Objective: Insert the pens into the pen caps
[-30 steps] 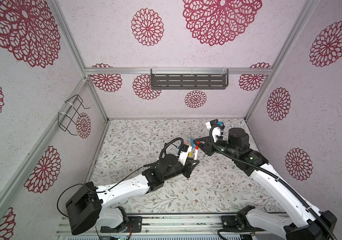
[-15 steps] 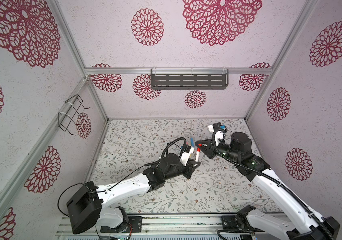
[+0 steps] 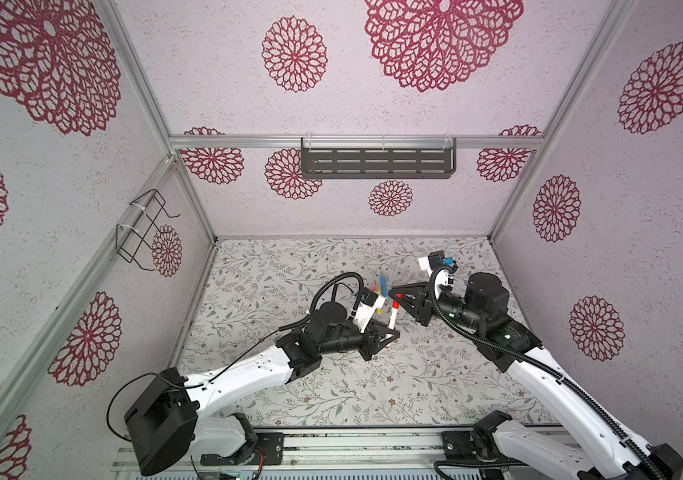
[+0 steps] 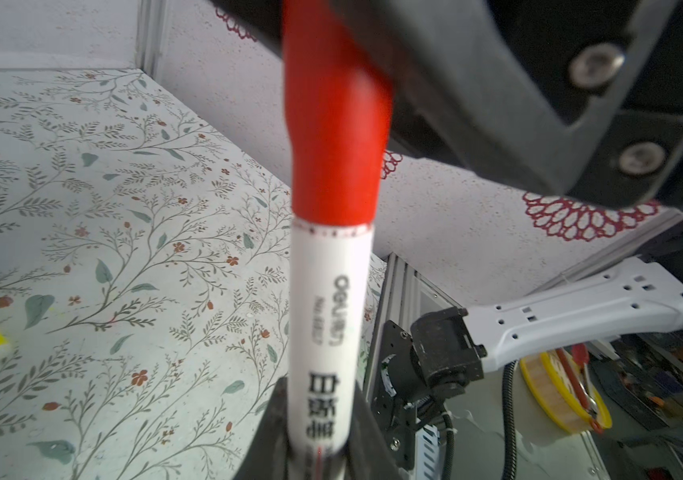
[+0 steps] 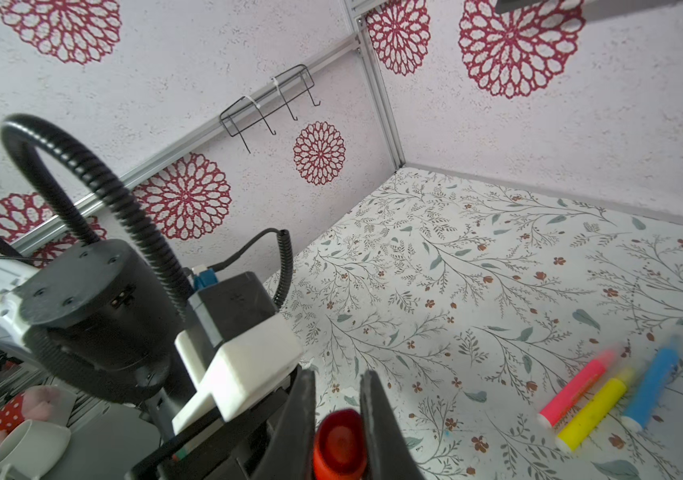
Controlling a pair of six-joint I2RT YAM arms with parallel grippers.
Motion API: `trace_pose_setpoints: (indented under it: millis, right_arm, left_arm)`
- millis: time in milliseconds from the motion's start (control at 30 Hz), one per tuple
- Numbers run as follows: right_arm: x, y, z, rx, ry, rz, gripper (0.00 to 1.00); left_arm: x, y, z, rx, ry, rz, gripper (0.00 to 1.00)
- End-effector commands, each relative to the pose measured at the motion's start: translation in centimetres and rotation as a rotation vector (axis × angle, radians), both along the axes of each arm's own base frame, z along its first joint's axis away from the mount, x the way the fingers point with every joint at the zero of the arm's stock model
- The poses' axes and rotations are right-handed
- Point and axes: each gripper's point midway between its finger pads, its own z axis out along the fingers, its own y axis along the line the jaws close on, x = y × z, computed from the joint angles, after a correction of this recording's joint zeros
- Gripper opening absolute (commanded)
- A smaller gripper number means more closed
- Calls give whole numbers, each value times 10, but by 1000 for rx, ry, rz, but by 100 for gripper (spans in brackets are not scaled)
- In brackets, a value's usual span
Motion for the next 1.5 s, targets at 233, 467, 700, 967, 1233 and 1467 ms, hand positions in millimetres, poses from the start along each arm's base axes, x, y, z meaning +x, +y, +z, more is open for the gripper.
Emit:
trace_pose_setpoints:
  millis: [233, 467, 700, 967, 1233, 1467]
  right_arm:
    - [-61, 17, -25, -3, 64, 318, 0]
    - [-70, 21, -40, -31, 103, 359, 0]
    - [-65, 25, -56, -85, 137, 313, 0]
    - [-57, 32, -79, -115, 181, 238, 0]
    - [-37, 23, -110, -231, 247, 62, 0]
    - [-58, 35, -104, -195, 227, 154, 0]
  left_arm:
    - [29, 36, 83, -331, -53, 60, 0]
    - [31, 38, 87, -350, -32, 45, 0]
    - [42, 43, 82, -293, -25, 124, 0]
    - [51, 61, 80, -237, -53, 251, 0]
    - [58, 55, 80, -186, -101, 309, 0]
    - [58, 46, 92, -224, -130, 275, 0]
